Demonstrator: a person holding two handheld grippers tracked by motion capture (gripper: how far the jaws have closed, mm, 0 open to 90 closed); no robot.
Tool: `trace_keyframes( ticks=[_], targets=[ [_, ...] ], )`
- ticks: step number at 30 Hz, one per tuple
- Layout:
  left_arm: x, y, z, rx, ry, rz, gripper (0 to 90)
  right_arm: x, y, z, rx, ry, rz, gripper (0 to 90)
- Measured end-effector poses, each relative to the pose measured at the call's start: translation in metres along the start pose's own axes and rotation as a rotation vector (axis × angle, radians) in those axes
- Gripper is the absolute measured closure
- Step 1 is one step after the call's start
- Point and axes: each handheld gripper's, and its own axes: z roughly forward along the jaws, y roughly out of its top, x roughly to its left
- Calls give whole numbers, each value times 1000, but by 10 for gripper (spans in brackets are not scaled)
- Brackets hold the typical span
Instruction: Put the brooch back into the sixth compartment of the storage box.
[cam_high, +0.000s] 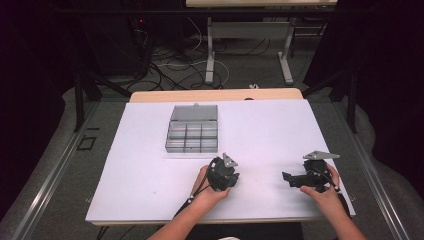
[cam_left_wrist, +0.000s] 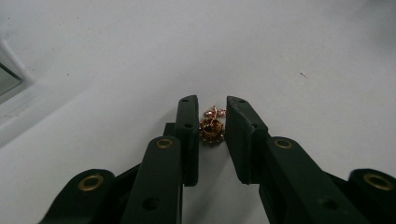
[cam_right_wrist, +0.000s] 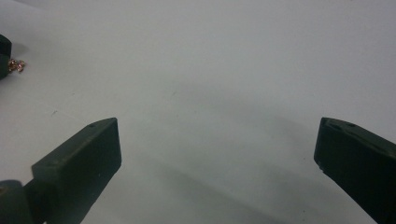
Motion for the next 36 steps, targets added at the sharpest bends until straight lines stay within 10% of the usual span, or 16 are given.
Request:
trace_keyframes(
  ticks=[36],
  targets=[
    [0,0,0,-6,-13,-22,787,0,-1,1,4,0,-7,4]
  ],
)
